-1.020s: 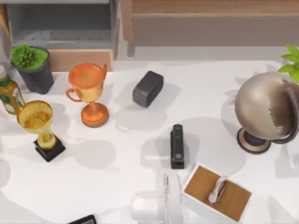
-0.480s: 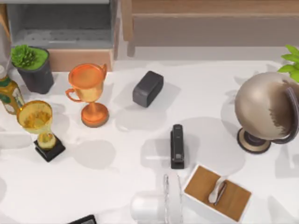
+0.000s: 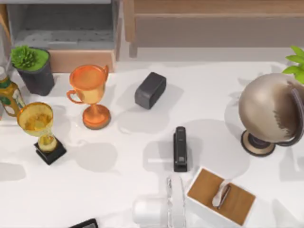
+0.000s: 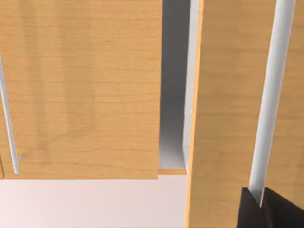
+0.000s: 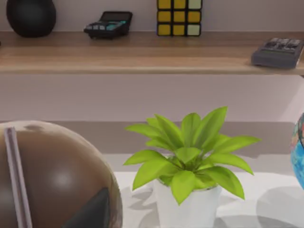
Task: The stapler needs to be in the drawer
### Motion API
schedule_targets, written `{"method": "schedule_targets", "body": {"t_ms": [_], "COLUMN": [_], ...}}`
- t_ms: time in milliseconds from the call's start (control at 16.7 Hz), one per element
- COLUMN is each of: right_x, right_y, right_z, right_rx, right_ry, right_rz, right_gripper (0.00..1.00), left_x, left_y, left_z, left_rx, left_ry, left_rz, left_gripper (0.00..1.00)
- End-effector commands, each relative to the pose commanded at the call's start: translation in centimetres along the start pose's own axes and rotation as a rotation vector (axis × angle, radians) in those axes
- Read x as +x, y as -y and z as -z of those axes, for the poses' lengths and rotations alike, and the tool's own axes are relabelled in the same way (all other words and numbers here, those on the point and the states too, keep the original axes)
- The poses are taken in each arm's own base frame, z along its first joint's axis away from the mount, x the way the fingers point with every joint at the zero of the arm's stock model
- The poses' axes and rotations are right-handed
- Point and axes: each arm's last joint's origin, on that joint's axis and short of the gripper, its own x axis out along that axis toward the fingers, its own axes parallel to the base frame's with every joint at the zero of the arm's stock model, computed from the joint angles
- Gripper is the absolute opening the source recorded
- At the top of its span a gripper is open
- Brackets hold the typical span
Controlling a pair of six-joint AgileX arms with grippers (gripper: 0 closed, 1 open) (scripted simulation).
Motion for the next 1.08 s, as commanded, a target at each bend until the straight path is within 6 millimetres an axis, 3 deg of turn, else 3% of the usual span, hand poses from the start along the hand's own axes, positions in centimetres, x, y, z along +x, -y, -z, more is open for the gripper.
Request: {"method": "schedule_targets", "body": {"t_ms": [180, 960, 1080], "right_x": [0.0, 0.0, 0.0], "right_y": [0.0, 0.0, 0.0], "right_z": [0.0, 0.0, 0.0], "right_rx": [0.0, 0.0, 0.0], "right_ry": [0.0, 0.0, 0.0], "right_rz": [0.0, 0.0, 0.0], "right_gripper": [1.0, 1.0, 1.0], "left_x": [0.0, 0.0, 0.0], "left_y": [0.0, 0.0, 0.0], "left_z": [0.0, 0.0, 0.0], "left_rx": [0.0, 0.0, 0.0], "left_ry": [0.0, 0.0, 0.0], "left_rz": [0.0, 0.0, 0.0], "left_gripper": [0.0, 0.98, 1.0]}}
